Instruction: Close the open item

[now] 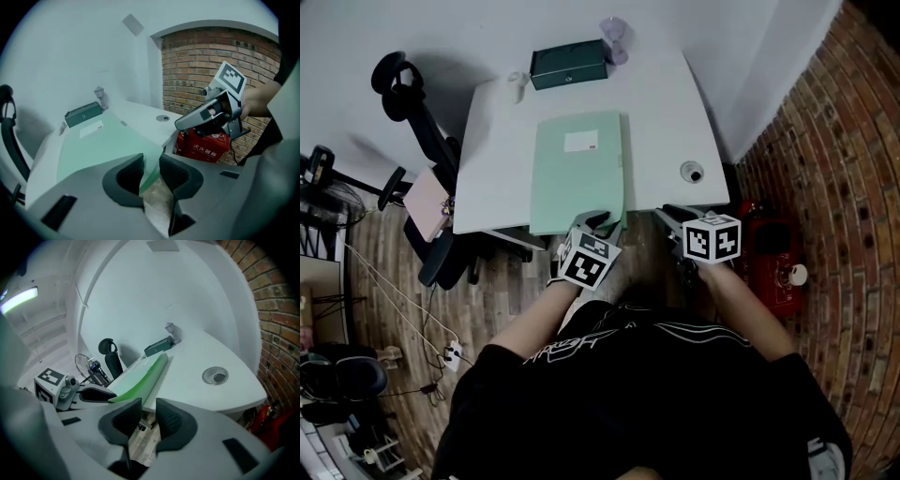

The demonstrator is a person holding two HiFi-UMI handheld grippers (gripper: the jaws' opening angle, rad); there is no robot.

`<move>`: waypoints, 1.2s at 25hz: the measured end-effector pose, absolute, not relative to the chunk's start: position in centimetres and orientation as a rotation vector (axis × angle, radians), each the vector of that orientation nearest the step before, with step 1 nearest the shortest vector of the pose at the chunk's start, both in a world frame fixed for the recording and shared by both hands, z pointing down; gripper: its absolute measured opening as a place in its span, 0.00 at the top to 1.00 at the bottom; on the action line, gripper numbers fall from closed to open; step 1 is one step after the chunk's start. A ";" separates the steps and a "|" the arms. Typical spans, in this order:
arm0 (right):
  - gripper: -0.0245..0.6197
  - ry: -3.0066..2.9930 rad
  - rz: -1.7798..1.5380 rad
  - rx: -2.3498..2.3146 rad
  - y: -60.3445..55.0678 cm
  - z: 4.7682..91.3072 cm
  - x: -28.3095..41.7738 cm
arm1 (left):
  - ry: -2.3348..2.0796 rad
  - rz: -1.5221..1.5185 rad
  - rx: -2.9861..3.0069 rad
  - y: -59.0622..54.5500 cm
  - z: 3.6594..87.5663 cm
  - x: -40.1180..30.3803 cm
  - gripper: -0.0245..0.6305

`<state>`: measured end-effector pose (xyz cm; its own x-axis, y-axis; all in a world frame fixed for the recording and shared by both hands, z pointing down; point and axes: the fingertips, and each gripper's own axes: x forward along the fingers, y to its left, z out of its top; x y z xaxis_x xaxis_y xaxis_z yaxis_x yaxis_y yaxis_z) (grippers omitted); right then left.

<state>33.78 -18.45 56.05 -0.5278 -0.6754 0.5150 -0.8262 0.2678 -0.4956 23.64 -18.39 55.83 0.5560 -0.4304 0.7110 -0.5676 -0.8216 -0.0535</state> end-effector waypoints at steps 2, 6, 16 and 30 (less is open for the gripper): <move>0.82 -2.336 1.112 1.416 -18.0 55.8 34.0 | -0.784 1.130 2.594 -18.0 56.6 24.0 0.73; 0.83 -2.322 1.097 1.437 -17.3 55.0 34.3 | -0.691 1.005 2.494 -17.5 57.2 24.1 0.69; 0.96 -2.526 1.067 1.380 -14.2 50.2 30.8 | -0.576 0.832 2.563 -16.2 54.5 23.8 0.55; 0.96 -2.861 0.718 1.231 -7.0 38.9 24.1 | -0.566 0.328 2.695 -9.1 40.8 16.7 0.71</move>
